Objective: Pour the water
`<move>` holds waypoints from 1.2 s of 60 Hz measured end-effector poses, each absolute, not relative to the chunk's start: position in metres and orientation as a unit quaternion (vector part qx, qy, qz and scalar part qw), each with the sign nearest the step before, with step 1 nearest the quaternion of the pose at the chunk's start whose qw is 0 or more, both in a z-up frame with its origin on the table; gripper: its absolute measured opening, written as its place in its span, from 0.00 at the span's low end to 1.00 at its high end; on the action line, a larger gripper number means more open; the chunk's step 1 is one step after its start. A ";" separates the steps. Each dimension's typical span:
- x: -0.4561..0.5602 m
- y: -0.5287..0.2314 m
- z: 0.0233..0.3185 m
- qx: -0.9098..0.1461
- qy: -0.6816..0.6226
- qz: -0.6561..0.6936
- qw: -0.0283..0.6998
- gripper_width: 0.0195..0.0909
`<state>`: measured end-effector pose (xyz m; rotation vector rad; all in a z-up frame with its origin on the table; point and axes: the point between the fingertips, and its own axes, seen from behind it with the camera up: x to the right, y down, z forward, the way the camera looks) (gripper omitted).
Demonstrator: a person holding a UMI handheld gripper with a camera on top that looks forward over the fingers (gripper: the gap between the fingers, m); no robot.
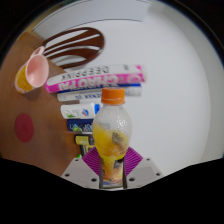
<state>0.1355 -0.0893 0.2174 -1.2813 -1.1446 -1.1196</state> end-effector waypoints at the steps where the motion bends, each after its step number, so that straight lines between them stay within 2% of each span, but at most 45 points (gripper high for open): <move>1: 0.126 -0.089 0.215 -0.526 -0.487 -0.477 0.509 0.08; 10: 0.062 -0.073 0.173 -0.433 -0.578 -0.554 0.415 0.09; 15: 0.037 -0.072 0.157 -0.378 -0.611 -0.579 0.385 0.09; 27: 0.028 -0.072 0.130 -0.378 -0.634 -0.578 0.348 0.09; 33: 0.033 -0.075 0.129 -0.421 -0.622 -0.547 0.371 0.09; 39: 0.038 -0.084 0.138 -0.518 -0.571 -0.469 0.431 0.09; 47: 0.042 -0.094 0.156 -0.654 -0.450 -0.312 0.522 0.09; 54: 0.043 -0.104 0.161 -0.736 -0.332 -0.148 0.570 0.09; 64: 0.044 -0.105 0.119 -0.801 -0.180 0.039 0.570 0.09; 72: 0.046 -0.104 0.075 -0.808 -0.144 0.081 0.565 0.09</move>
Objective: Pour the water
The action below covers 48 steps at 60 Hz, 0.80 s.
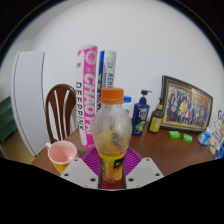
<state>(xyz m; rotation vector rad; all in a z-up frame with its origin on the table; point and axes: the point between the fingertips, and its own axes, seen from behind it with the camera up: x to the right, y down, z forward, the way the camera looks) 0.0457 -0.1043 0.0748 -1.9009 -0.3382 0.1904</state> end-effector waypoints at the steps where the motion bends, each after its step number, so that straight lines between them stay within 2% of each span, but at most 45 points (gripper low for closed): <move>1: 0.045 -0.104 0.069 -0.809 -0.140 0.084 0.564 0.09; 11: 0.052 -0.109 0.016 -0.824 -0.103 0.105 0.547 0.11; 15: 0.052 -0.110 0.021 -0.807 -0.093 0.109 0.573 0.11; 18: 0.054 -0.111 0.021 -0.805 -0.093 0.102 0.576 0.14; 20: 0.053 -0.110 0.020 -0.807 -0.091 0.099 0.575 0.19; 24: 0.055 -0.111 0.019 -0.815 -0.086 0.097 0.565 0.35; 25: 0.056 -0.111 0.018 -0.818 -0.085 0.096 0.561 0.35; 26: 0.057 -0.112 0.016 -0.822 -0.084 0.095 0.555 0.43; 27: 0.057 -0.114 0.014 -0.827 -0.084 0.095 0.548 0.44; 32: 0.062 -0.125 0.012 -0.843 -0.080 0.090 0.524 0.94; 34: 0.068 -0.133 0.014 -0.850 -0.074 0.082 0.514 0.89; 38: 0.081 -0.154 0.023 -0.862 -0.063 0.063 0.498 0.93; 48: 0.096 -0.239 0.063 -0.886 -0.043 0.052 0.459 0.92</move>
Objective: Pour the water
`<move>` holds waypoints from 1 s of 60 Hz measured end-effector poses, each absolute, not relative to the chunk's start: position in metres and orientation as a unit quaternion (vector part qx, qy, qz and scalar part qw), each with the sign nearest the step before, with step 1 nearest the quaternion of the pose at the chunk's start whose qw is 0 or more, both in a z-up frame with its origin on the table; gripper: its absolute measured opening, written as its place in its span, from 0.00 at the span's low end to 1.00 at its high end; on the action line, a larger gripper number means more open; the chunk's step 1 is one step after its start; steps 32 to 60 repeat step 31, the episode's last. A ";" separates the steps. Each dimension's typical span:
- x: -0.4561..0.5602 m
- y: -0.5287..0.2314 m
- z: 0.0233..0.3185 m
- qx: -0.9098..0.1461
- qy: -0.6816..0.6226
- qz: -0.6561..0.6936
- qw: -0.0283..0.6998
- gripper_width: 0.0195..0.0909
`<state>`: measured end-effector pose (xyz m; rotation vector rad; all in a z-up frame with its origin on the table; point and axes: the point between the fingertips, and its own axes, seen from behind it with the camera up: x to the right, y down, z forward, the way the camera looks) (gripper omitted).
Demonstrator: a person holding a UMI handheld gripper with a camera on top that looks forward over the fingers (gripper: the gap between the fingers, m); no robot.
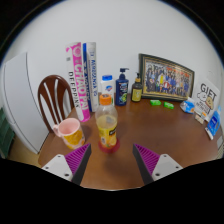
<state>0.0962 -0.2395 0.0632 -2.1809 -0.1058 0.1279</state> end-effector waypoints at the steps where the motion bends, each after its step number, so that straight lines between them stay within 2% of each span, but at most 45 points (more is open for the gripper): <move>1: 0.097 -0.249 0.068 -0.889 -0.044 0.050 0.452 0.92; 14: 0.106 -0.344 0.093 -0.903 -0.027 0.025 0.428 0.92; 22: 0.110 -0.368 0.090 -0.904 -0.014 0.020 0.428 0.92; 60: 0.120 -0.373 0.097 -0.896 -0.005 0.009 0.443 0.93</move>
